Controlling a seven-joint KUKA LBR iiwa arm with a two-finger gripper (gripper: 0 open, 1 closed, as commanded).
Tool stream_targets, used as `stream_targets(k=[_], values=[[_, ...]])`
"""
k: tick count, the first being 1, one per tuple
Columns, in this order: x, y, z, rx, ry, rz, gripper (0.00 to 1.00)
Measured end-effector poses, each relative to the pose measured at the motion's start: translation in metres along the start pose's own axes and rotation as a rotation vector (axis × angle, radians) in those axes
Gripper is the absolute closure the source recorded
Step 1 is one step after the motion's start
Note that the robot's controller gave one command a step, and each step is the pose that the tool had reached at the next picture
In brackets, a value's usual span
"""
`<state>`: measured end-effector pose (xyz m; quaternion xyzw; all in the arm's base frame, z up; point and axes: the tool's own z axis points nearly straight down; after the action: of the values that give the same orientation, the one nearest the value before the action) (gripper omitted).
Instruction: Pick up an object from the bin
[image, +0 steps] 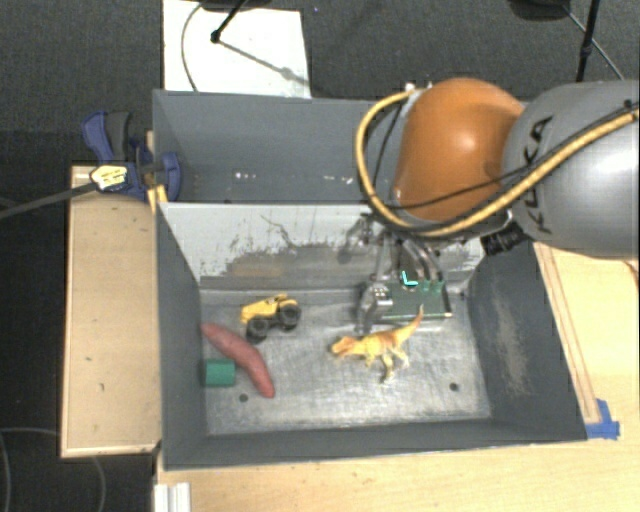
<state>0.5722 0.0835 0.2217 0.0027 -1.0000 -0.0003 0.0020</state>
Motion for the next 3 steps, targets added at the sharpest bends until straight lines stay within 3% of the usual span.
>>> stream_targets(k=[1,2,3], values=[[-0.002,0.000,-0.004,-0.001,-0.008,0.002,0.00],[-0.004,-0.006,0.039,-0.001,-0.015,-0.029,0.00],[0.000,-0.005,0.109,-0.001,-0.011,-0.027,0.00]])
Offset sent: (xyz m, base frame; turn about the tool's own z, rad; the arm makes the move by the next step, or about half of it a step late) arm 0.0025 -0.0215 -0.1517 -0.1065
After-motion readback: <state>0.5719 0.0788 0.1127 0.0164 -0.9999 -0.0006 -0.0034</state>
